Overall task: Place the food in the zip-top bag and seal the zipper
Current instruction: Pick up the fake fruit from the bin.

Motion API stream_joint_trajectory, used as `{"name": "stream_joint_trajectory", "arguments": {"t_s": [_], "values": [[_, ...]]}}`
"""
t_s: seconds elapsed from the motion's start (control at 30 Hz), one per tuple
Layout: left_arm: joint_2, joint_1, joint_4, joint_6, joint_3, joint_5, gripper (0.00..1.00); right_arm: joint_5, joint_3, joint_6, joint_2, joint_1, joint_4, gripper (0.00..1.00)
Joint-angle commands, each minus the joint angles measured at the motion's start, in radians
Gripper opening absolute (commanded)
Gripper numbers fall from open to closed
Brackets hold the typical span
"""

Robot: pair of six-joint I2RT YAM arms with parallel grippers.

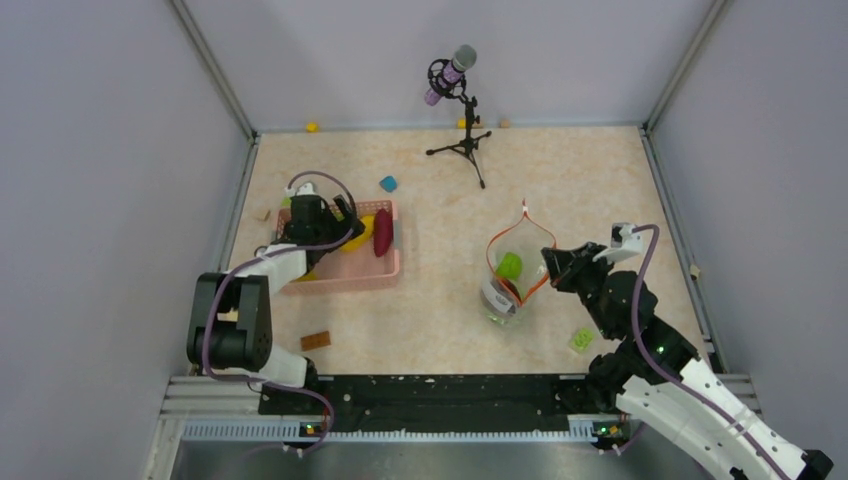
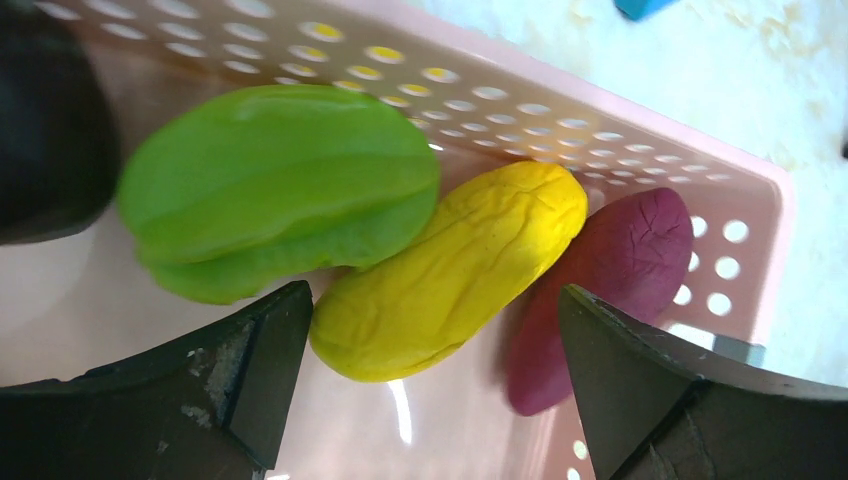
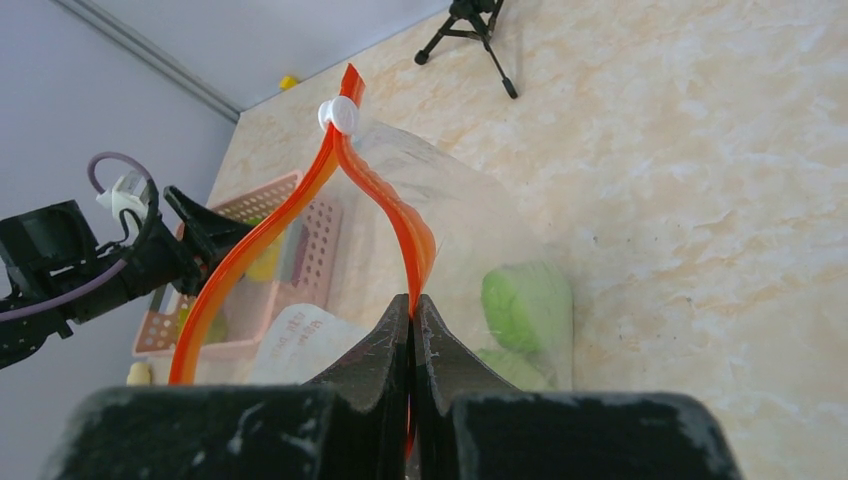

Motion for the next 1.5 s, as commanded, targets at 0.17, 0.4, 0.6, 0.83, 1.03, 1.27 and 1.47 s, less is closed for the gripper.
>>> {"name": "stream_joint_trajectory", "arguments": {"t_s": [0.17, 0.4, 0.6, 0.83, 1.03, 1.27, 1.47], "values": [[0.029, 0.004, 0.092, 0.076, 0.029, 0.255, 0.97, 0.001, -0.004, -0.024, -0.025, 0.001, 0.048, 0.0], [0.044, -0.005, 0.027, 0.076, 0.047, 0.168, 0.92, 0.004, -0.003, -0.024, -0.035, 0.001, 0.048, 0.0], [0.106, -0.038, -0.043, 0.086, 0.113, 0.09, 0.77, 0.006, -0.003, -0.024, -0.035, 0.001, 0.047, 0.0], [0.149, -0.052, -0.067, 0.087, 0.143, 0.082, 0.59, 0.011, -0.004, -0.026, -0.035, 0.001, 0.047, 0.0], [0.163, -0.087, -0.092, 0.114, 0.165, 0.054, 0.58, 0.011, -0.005, -0.029, -0.035, 0.001, 0.046, 0.0], [0.203, -0.127, -0.192, 0.122, 0.221, -0.095, 0.54, 0.014, -0.003, -0.032, -0.035, 0.001, 0.044, 0.0], [0.222, -0.152, -0.264, 0.116, 0.257, -0.19, 0.47, 0.015, -0.003, -0.032, -0.038, 0.001, 0.043, 0.0]]}}
